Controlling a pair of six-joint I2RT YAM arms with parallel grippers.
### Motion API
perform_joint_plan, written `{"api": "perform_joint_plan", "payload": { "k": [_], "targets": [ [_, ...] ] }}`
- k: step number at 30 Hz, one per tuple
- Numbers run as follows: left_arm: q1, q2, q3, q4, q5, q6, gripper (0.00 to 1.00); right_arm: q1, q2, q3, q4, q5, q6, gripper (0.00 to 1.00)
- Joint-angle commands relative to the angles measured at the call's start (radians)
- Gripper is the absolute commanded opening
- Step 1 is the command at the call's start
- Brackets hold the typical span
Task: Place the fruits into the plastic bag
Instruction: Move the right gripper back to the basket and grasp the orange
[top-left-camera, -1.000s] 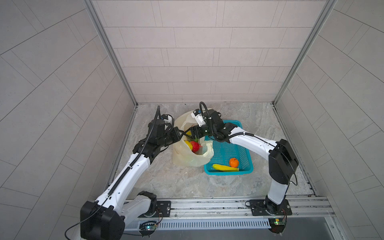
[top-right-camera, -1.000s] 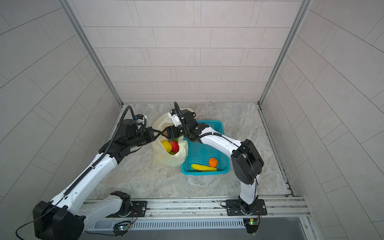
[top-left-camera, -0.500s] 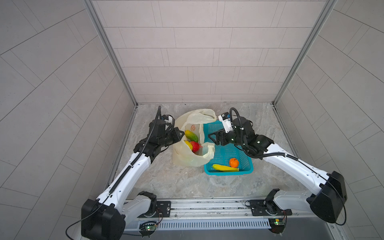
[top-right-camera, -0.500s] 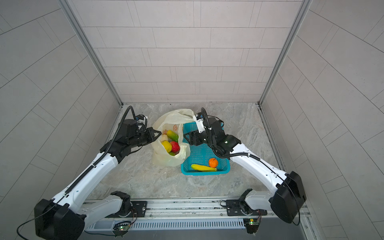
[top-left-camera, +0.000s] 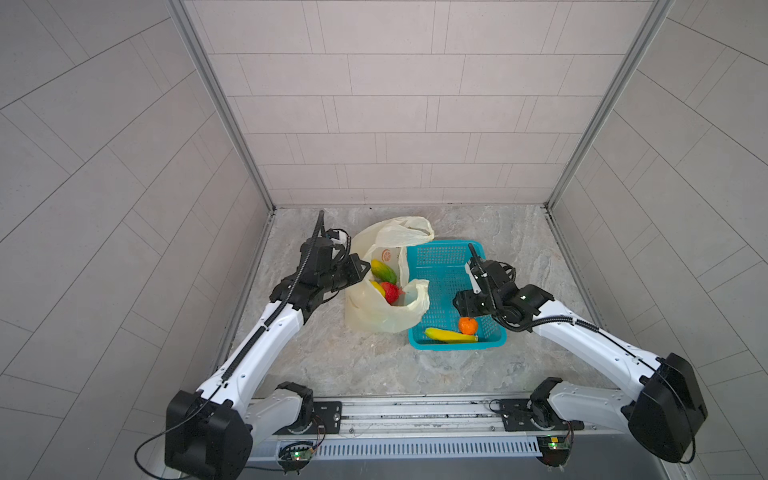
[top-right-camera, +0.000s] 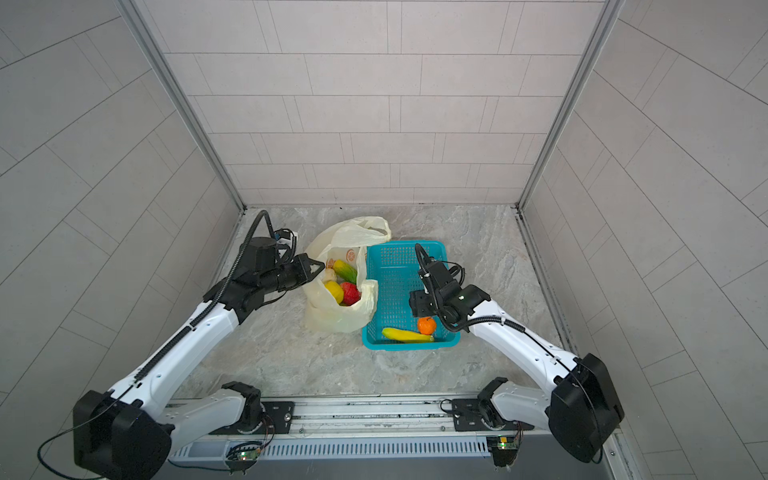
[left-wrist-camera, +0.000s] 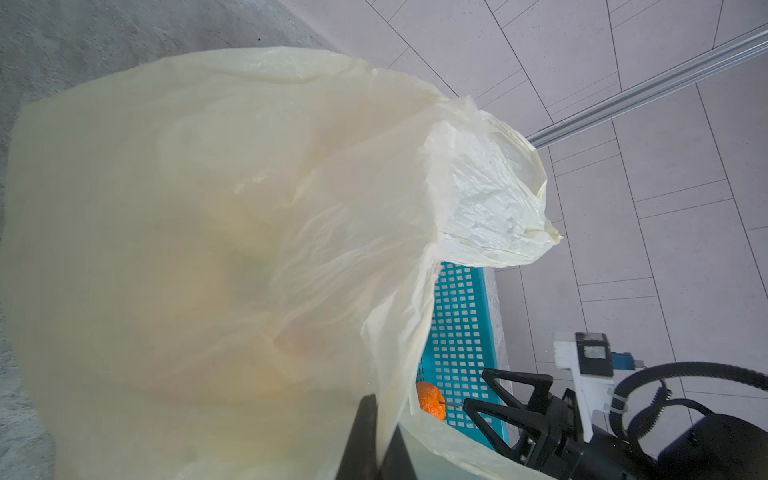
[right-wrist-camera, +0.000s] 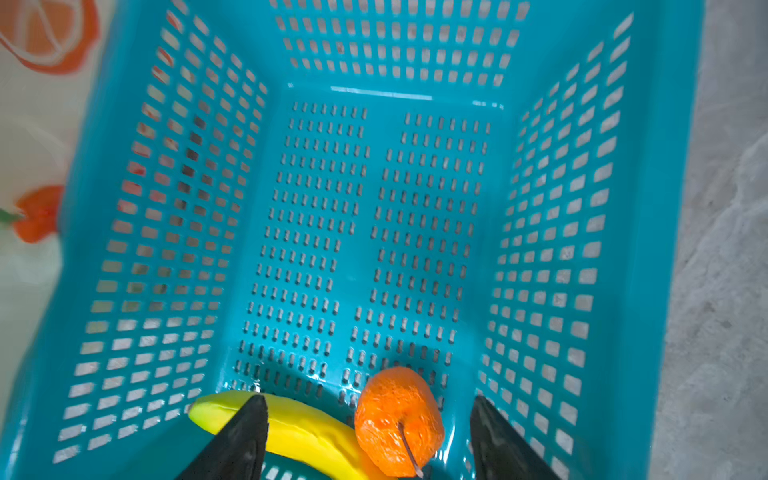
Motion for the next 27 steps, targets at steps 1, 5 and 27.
{"api": "perform_joint_plan", "payload": {
  "k": [1, 5, 27],
  "targets": [
    [0.0, 0.002, 0.001, 0.018, 0.003, 0.011, 0.0, -0.003, 0.044, 0.013, -0.136, -0.007, -0.009, 0.74],
    [0.0, 0.014, 0.002, 0.02, 0.005, 0.01, 0.0, -0.002, 0.106, 0.031, -0.22, -0.025, -0.042, 0.77],
    [0.001, 0.017, 0.005, 0.01, -0.001, 0.017, 0.0, -0.004, 0.263, 0.004, -0.106, -0.034, -0.077, 0.55]
  ]
}}
